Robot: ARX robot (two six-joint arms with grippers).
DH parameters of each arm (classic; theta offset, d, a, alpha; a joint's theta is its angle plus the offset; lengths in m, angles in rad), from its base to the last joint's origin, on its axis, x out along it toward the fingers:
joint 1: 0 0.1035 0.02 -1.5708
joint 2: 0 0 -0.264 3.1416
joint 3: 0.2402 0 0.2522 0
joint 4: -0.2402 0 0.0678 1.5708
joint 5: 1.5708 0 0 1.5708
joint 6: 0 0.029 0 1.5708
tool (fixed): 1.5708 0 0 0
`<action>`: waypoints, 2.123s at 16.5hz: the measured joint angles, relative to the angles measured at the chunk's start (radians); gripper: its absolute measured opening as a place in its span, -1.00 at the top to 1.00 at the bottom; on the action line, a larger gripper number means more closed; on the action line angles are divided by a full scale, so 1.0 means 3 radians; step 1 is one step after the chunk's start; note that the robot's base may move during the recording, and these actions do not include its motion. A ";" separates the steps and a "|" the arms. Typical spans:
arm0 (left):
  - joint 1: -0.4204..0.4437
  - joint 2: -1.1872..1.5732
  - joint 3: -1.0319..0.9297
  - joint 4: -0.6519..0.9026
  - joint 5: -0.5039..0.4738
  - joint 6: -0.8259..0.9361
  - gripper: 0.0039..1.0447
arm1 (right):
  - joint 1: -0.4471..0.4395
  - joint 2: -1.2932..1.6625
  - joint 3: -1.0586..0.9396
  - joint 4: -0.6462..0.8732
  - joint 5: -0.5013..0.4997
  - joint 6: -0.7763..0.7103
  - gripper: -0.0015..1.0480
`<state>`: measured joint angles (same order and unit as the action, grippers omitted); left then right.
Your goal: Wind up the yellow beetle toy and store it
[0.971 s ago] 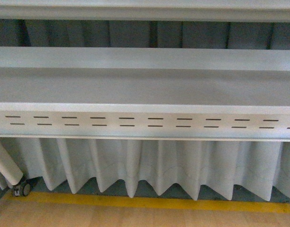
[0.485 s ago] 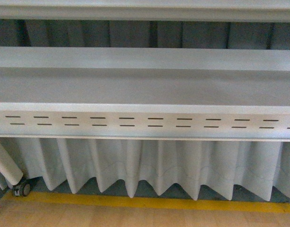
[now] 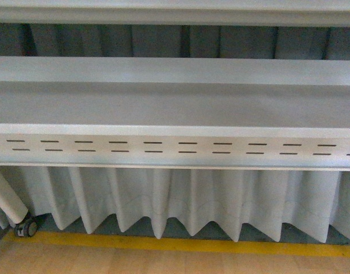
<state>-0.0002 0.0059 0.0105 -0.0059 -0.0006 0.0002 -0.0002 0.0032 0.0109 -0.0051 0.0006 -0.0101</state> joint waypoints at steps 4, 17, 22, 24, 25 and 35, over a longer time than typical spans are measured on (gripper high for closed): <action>0.0000 0.0000 0.0000 0.0000 0.0000 0.0000 -0.88 | 0.0000 0.0000 0.0000 -0.0001 0.0000 0.0000 -0.87; 0.0000 0.0000 0.0000 0.0008 0.0000 0.0001 -0.88 | 0.0000 0.0000 0.0000 0.0004 -0.0003 0.0001 -0.87; 0.0000 0.0000 0.0000 0.0009 -0.0004 0.0001 -0.88 | 0.0000 0.0000 0.0000 0.0006 -0.0003 0.0009 -0.87; 0.0000 0.0001 0.0000 0.0004 0.0008 0.0001 -0.88 | 0.0000 0.0000 0.0000 0.0004 -0.0001 0.0010 -0.87; 0.0000 0.0001 0.0000 0.0003 0.0001 0.0001 -0.88 | 0.0000 0.0001 0.0000 0.0003 0.0000 0.0009 -0.87; 0.0000 0.0000 0.0000 0.0013 0.0001 0.0000 -0.88 | 0.0000 0.0001 0.0000 0.0004 -0.0001 0.0009 -0.87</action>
<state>-0.0002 0.0059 0.0105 -0.0021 -0.0002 0.0002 -0.0002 0.0036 0.0109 -0.0040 0.0002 -0.0074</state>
